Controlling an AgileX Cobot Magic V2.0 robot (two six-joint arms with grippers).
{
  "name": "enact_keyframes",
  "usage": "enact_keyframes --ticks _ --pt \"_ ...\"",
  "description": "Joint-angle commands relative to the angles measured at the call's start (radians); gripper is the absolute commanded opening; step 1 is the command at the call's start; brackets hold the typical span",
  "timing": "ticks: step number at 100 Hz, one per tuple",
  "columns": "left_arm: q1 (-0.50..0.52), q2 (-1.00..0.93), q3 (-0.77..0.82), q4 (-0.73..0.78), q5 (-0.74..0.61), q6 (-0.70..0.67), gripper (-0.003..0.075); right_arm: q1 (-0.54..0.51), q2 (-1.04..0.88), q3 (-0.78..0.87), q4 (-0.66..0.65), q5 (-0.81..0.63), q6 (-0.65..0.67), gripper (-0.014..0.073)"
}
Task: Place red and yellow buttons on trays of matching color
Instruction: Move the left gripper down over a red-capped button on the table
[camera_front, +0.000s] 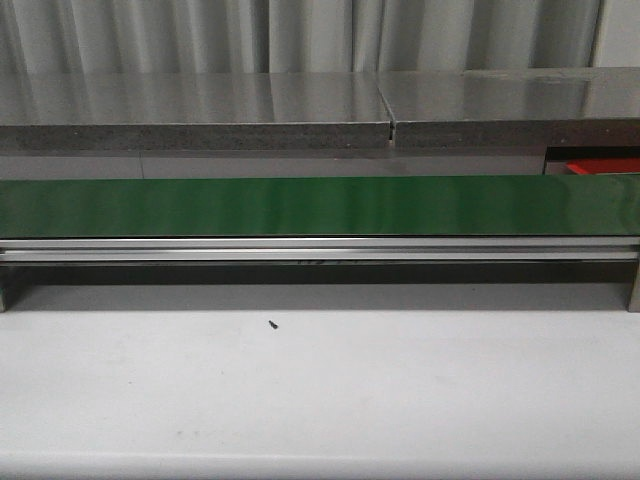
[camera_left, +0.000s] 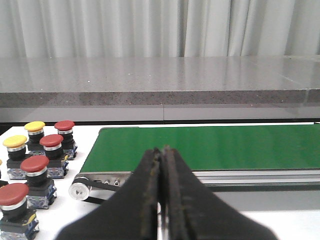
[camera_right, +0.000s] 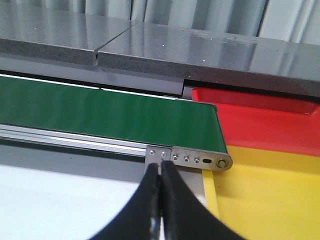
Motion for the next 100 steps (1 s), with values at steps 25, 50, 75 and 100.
enact_keyframes --ticks 25,50,75,100 --pt "-0.008 -0.035 0.001 -0.003 -0.086 -0.007 -0.0019 0.002 -0.018 0.000 -0.004 -0.080 0.003 -0.0098" --pt "-0.008 0.063 -0.151 -0.054 -0.021 -0.007 -0.0019 0.002 -0.018 0.000 -0.004 -0.080 0.003 -0.0098" --pt "-0.008 0.408 -0.491 -0.114 0.321 -0.007 -0.0019 0.002 -0.018 0.000 -0.004 -0.080 0.003 -0.0098" --pt "-0.008 0.723 -0.756 -0.137 0.528 -0.007 -0.0019 0.002 -0.018 0.000 -0.004 -0.080 0.003 -0.0098"
